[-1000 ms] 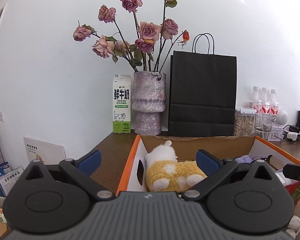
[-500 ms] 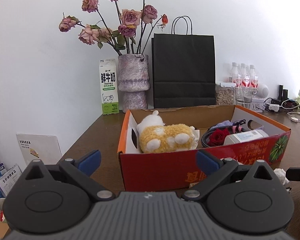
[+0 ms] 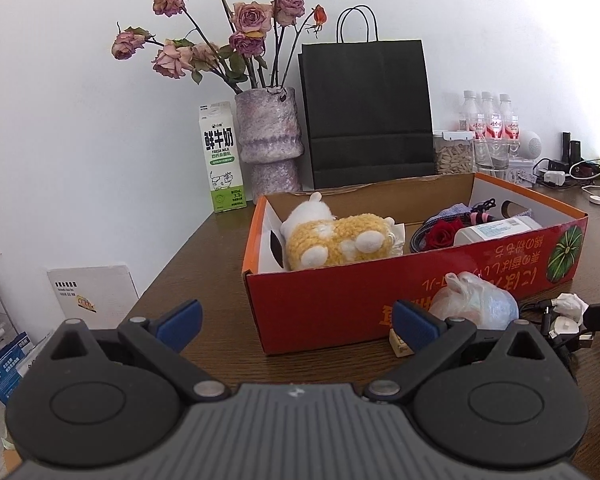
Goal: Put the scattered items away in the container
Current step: 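Withdraw both open grippers from the box back to the table, then grasp the white tissue with the right gripper while the left gripper grasps the plastic bag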
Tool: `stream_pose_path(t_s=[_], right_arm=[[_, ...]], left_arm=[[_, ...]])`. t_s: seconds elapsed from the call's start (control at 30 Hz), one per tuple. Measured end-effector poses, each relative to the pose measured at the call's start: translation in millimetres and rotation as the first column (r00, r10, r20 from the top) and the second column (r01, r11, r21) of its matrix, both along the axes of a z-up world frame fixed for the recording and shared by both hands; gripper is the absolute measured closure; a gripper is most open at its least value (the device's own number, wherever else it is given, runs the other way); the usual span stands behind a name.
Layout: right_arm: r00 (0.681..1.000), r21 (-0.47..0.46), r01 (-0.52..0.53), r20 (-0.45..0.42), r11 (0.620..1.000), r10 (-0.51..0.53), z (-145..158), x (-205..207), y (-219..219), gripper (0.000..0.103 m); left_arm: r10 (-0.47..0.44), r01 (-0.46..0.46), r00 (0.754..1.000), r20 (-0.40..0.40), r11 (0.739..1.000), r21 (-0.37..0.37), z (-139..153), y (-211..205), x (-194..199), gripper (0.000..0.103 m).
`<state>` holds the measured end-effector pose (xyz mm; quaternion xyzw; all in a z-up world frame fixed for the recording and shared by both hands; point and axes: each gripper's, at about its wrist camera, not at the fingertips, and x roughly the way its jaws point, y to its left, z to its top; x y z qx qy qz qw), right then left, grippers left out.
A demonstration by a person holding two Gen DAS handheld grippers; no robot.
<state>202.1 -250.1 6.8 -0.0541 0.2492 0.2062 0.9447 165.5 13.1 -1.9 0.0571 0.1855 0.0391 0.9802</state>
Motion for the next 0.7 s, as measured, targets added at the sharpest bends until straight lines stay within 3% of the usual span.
stream_pose_path(t_s=[0.23, 0.37, 0.43, 0.5, 0.57, 0.63, 0.7], right_arm=[[0.998, 0.015, 0.055, -0.040, 0.998, -0.055, -2.1, 10.3, -4.9, 0.001], [0.989, 0.039, 0.097, -0.118, 0.995, -0.092, -7.9, 24.2, -1.2, 0.019], [0.987, 0.041, 0.089, -0.141, 0.995, -0.083, -10.2, 26.7, 1.8, 0.021], [0.988, 0.047, 0.078, -0.134, 0.996, -0.071, -10.1, 24.4, 2.6, 0.033], [0.991, 0.082, 0.055, -0.130, 0.995, -0.044, -9.3, 21.8, 0.4, 0.074], [0.993, 0.093, 0.052, -0.114, 0.994, -0.041, -7.3, 18.9, -0.3, 0.086], [0.995, 0.097, 0.053, -0.092, 0.994, -0.044, -5.2, 16.0, -0.9, 0.086]], left_arm=[[0.005, -0.005, 1.000, -0.007, 1.000, 0.003, -0.1, 0.2, 0.9, 0.000], [0.003, -0.003, 1.000, -0.002, 1.000, 0.001, 1.0, 0.6, 0.1, 0.000], [0.005, -0.005, 1.000, -0.004, 1.000, -0.001, 1.0, 0.8, 0.5, 0.000], [0.007, -0.007, 1.000, -0.004, 1.000, -0.002, 1.3, 0.8, 0.9, 0.000], [0.008, -0.008, 1.000, -0.002, 1.000, -0.004, 1.6, 1.2, 0.5, 0.000], [0.010, -0.010, 1.000, -0.003, 1.000, -0.004, 1.6, 1.2, 0.5, 0.000], [0.014, -0.014, 1.000, -0.005, 1.000, -0.004, 1.5, 1.7, 1.1, 0.000]])
